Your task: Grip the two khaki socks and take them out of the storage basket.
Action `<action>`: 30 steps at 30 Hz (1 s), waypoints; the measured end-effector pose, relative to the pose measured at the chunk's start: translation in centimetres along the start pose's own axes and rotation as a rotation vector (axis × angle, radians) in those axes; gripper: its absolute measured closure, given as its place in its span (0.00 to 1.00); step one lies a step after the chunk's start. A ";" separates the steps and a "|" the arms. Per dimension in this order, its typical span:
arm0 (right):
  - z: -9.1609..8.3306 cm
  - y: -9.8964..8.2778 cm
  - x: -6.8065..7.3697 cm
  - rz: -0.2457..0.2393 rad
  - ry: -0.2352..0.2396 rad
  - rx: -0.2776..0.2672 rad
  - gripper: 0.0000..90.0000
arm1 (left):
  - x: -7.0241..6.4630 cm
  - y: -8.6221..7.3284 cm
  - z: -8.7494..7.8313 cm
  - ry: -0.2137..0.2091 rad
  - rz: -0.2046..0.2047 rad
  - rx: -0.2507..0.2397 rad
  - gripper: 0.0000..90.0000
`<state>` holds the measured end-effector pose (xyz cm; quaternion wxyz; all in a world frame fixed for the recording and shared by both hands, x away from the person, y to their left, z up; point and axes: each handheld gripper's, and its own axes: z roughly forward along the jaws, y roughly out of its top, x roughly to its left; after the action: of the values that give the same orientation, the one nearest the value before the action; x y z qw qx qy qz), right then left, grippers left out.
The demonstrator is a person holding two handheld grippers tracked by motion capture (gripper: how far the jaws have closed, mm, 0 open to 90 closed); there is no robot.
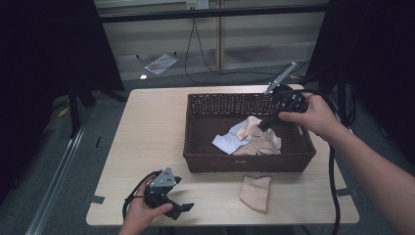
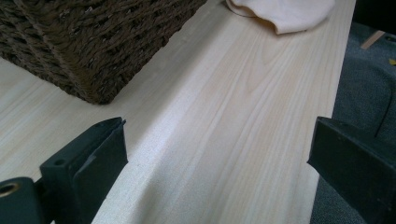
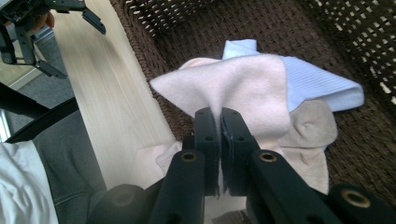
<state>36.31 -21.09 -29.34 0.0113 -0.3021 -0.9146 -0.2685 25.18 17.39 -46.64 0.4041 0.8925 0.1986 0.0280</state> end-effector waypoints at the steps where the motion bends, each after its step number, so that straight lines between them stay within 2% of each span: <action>1: 0.0 0.0 0.0 0.000 0.000 0.000 0.96 | 0.0 0.0 0.0 0.000 0.000 -0.001 0.04; 16: -2.2 -0.1 1.4 -0.031 0.048 -0.026 0.97 | 0.0 0.0 0.1 -0.003 0.004 -0.001 0.04; 30: -3.6 -1.2 2.9 -0.070 0.063 -0.035 0.96 | -0.1 0.0 0.2 -0.006 0.005 -0.004 0.04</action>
<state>32.76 -22.09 -26.25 0.0253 -0.2615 -0.9189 -0.2943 25.16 17.23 -46.72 0.4065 0.8922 0.1951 0.0270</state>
